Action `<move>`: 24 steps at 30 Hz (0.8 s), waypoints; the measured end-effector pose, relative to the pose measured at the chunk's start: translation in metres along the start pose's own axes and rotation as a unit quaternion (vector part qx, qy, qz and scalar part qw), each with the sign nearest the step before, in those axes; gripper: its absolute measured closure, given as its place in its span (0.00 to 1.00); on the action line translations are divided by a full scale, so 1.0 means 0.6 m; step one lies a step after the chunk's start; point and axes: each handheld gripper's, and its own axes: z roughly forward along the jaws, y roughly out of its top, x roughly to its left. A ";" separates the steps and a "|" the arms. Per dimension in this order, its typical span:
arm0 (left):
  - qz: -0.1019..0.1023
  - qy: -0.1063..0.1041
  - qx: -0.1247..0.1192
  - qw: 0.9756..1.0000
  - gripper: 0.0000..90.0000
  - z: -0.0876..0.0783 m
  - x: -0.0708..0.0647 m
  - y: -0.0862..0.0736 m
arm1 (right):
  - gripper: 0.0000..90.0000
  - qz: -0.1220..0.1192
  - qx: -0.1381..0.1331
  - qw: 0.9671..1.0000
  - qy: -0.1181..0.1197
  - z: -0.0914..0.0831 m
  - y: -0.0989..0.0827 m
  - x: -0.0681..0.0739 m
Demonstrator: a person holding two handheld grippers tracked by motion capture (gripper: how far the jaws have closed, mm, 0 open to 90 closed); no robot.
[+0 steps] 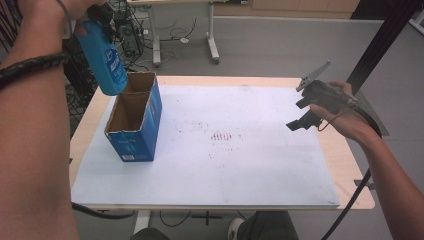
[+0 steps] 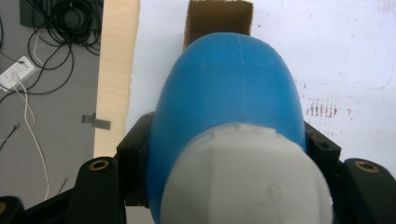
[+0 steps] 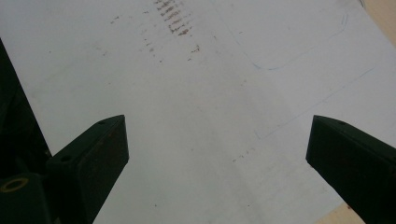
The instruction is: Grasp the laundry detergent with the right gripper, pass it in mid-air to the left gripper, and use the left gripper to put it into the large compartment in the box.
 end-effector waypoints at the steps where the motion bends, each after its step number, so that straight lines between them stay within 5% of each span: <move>1: -0.001 0.000 0.001 1.000 0.41 0.003 0.000 0.000 | 0.06 0.000 0.000 1.000 -0.001 0.000 0.000 0.000; 24: 0.011 -0.009 0.026 1.000 0.41 0.107 0.003 -0.010 | 0.06 -0.013 0.015 1.000 0.000 0.010 0.004 0.006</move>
